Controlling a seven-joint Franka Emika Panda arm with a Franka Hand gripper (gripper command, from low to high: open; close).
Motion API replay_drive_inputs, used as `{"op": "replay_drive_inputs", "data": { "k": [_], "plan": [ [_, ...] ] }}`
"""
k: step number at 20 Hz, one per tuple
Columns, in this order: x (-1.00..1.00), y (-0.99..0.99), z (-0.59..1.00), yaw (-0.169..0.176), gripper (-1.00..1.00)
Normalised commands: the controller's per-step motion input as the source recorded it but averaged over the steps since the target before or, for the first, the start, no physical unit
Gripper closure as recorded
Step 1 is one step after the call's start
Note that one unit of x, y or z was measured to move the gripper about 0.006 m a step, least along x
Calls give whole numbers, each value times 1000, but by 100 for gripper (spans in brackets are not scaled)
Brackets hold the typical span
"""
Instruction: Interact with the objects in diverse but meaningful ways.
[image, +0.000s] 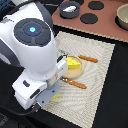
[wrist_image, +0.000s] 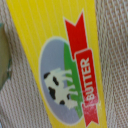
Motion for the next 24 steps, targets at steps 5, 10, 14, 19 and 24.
{"op": "replay_drive_inputs", "data": {
  "k": [5, 10, 14, 19, 24],
  "plan": [
    [230, 303, 1000, 0, -100],
    [141, 485, 570, 24, -100],
    [6, 724, 198, 57, -100],
    [-10, 756, 39, 35, -100],
    [-80, 885, 98, 20, -100]
  ]
}}
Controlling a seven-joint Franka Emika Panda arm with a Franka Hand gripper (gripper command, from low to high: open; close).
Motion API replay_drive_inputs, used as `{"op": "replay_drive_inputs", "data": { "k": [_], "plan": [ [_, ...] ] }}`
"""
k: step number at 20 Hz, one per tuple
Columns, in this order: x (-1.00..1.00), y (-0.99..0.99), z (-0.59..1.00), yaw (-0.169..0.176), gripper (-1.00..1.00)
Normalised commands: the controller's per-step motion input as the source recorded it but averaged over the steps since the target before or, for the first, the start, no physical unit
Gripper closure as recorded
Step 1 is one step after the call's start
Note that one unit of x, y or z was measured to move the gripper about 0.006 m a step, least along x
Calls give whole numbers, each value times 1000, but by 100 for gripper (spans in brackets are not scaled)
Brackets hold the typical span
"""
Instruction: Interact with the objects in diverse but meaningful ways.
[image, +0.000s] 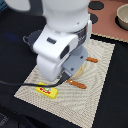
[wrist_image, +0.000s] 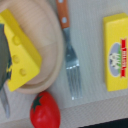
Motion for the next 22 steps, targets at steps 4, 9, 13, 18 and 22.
{"op": "replay_drive_inputs", "data": {
  "k": [4, 9, 13, 18, 22],
  "plan": [
    [-104, 874, 287, 31, -100],
    [-183, 825, 403, 40, -100],
    [-246, 744, 414, 51, -100],
    [-323, 652, 383, 60, -100],
    [-306, 602, 253, 63, -100]
  ]
}}
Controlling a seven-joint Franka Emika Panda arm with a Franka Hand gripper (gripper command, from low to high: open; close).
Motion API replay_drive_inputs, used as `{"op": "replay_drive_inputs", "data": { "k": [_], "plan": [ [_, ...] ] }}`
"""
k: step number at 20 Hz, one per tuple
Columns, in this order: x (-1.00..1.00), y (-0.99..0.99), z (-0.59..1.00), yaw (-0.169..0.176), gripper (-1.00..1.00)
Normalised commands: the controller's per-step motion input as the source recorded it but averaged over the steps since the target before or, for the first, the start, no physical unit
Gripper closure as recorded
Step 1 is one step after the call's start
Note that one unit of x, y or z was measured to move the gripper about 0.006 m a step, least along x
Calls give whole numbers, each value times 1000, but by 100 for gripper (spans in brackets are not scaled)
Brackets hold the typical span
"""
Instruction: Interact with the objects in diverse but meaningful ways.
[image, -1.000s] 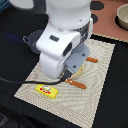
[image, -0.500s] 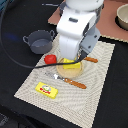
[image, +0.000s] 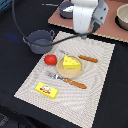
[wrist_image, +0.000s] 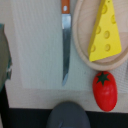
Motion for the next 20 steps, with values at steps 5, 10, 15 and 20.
{"op": "replay_drive_inputs", "data": {
  "k": [5, 10, 15, 20],
  "plan": [
    [-451, 590, 177, 73, -100],
    [-579, 572, 48, 98, -100],
    [-584, 568, -39, 124, -100],
    [-602, 564, -164, 117, -100]
  ]
}}
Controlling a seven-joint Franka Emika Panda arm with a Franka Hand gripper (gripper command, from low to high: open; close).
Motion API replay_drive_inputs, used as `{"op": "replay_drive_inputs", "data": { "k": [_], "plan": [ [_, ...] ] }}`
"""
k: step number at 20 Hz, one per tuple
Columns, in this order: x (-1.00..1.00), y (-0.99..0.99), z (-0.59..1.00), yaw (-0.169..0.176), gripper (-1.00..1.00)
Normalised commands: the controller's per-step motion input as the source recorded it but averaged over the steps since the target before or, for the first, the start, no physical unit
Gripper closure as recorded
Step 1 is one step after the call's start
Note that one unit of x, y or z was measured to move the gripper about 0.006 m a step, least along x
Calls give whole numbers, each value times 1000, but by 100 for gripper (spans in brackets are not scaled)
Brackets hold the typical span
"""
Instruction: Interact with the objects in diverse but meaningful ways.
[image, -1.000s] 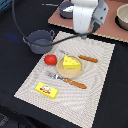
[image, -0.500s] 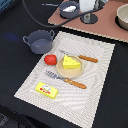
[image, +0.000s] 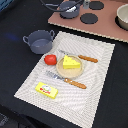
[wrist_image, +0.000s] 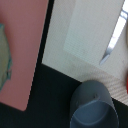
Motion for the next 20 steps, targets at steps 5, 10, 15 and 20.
{"op": "replay_drive_inputs", "data": {
  "k": [5, 10, 15, 20],
  "plan": [
    [-509, 543, -197, 102, -100],
    [-213, 208, -166, 41, -100],
    [-285, 70, -338, 13, -100],
    [-75, -45, -376, 0, -100]
  ]
}}
